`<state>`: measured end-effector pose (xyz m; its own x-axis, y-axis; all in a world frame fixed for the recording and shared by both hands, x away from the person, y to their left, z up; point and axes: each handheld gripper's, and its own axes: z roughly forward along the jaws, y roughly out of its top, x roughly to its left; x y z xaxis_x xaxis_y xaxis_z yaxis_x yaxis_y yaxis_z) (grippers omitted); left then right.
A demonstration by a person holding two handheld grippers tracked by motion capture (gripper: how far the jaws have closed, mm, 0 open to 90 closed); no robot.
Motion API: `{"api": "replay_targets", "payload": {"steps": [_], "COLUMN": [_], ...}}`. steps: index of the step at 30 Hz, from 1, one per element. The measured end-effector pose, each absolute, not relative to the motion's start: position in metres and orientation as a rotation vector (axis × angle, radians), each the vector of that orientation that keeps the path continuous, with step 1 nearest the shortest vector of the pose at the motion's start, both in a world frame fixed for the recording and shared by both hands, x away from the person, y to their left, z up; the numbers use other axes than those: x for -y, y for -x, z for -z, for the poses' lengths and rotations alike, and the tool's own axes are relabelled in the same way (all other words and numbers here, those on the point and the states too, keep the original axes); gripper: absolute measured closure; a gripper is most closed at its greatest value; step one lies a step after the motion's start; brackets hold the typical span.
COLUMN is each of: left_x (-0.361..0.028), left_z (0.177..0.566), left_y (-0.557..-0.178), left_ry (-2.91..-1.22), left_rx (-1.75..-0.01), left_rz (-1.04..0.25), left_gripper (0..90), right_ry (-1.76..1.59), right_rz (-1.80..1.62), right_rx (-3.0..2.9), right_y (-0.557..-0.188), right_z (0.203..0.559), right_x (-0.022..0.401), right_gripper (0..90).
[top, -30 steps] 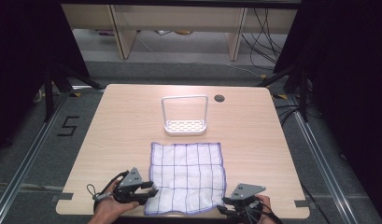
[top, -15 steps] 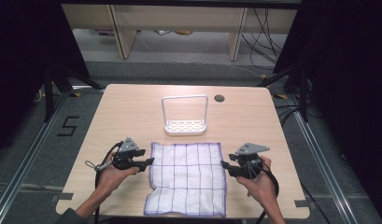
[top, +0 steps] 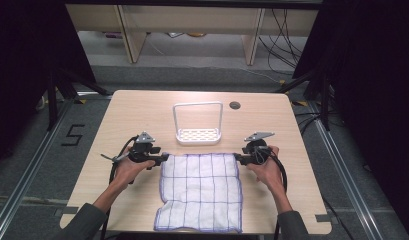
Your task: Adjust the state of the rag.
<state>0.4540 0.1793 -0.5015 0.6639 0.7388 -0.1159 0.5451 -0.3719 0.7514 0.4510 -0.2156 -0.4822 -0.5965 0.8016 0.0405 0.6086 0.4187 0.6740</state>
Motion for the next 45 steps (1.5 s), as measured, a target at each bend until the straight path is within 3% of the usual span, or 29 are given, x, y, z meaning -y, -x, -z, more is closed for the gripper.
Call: {"api": "replay_targets", "payload": {"steps": [21, 26, 30, 34, 45], "left_x": [-0.166, -0.163, -0.162, -0.162, -0.169], "left_z": [0.51, 0.511, 0.511, 0.512, 0.502], "left_y": [-0.46, -0.46, -0.46, -0.46, -0.464], "left_ry": [-2.189, -2.205, -2.204, -2.188, -2.143], "left_rx": [-0.959, -0.908, -0.887, -0.883, -0.887], "left_rz": [-0.296, -0.299, -0.277, -0.309, -0.357], "left_gripper": [51.3, 62.7, 77.1, 84.8, 86.6], "right_ry": [-1.206, -1.219, -1.207, -1.163, -1.157], "right_rz": [-0.88, -0.906, -0.941, -0.933, -1.015], "right_rx": [-2.444, -2.471, -2.493, -2.487, -2.445], "right_y": [-0.472, -0.471, -0.471, -0.472, -0.472], "right_z": [0.501, 0.5, 0.501, 0.501, 0.48], "right_x": [0.2, 0.198, 0.196, 0.195, 0.197], "right_gripper": [55.2, 67.8, 85.4, 88.8, 89.2]}}
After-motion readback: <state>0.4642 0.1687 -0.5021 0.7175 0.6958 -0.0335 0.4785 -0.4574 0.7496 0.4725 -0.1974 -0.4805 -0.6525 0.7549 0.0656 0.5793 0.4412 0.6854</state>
